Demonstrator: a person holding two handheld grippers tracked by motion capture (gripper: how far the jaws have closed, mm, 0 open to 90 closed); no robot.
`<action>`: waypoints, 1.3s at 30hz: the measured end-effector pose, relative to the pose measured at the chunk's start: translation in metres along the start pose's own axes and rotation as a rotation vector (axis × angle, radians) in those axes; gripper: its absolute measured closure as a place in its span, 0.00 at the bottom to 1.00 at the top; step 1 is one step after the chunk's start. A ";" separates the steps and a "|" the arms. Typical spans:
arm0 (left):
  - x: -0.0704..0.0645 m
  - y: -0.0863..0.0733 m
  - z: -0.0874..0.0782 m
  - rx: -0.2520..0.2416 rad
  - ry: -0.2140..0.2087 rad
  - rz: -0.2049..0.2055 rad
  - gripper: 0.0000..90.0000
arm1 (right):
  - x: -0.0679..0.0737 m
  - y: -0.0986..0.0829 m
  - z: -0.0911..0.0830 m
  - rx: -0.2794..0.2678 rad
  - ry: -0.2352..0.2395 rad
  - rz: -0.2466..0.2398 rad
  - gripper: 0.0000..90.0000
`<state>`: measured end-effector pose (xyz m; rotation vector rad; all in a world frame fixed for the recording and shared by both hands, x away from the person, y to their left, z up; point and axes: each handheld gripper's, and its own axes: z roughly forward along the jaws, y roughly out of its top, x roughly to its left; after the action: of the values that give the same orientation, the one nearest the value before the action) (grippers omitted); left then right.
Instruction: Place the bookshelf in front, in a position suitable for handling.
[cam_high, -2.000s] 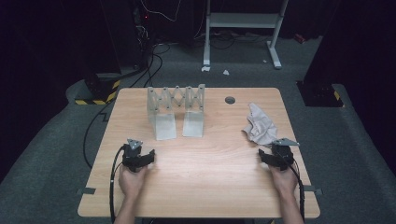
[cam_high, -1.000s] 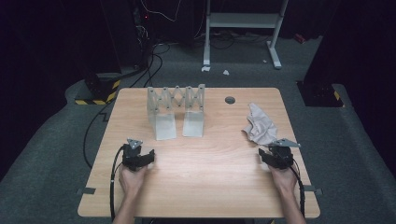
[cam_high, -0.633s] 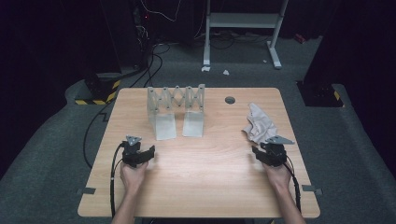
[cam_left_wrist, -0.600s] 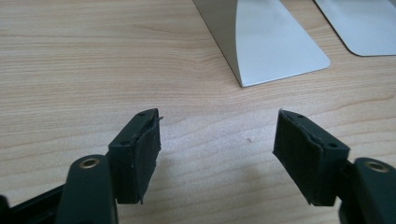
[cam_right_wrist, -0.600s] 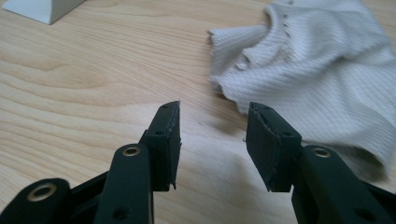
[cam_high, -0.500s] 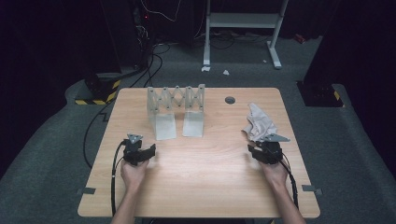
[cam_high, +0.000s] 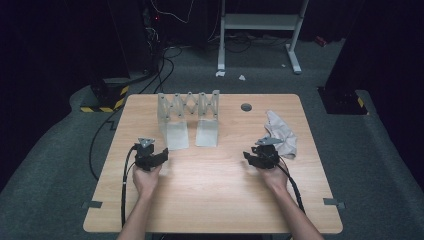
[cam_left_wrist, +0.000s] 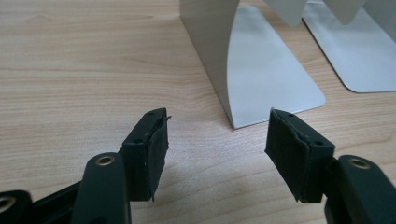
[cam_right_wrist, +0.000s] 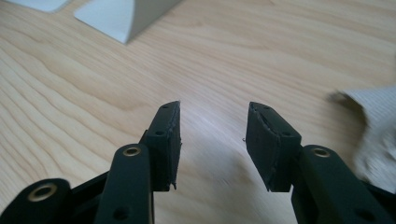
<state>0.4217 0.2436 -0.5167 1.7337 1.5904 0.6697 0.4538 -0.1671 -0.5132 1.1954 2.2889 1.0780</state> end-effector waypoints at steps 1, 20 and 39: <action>0.000 -0.001 0.002 0.008 0.008 0.006 0.44 | 0.002 0.002 0.002 -0.006 0.007 0.000 0.60; -0.010 0.024 0.016 -0.026 0.045 0.043 0.56 | 0.041 0.044 0.041 -0.010 0.037 -0.015 0.67; -0.005 0.023 0.040 0.035 -0.018 0.015 0.81 | 0.063 0.063 0.088 0.002 -0.045 -0.005 0.74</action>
<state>0.4664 0.2325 -0.5236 1.7734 1.5867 0.6351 0.5044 -0.0526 -0.5205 1.2019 2.2585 1.0363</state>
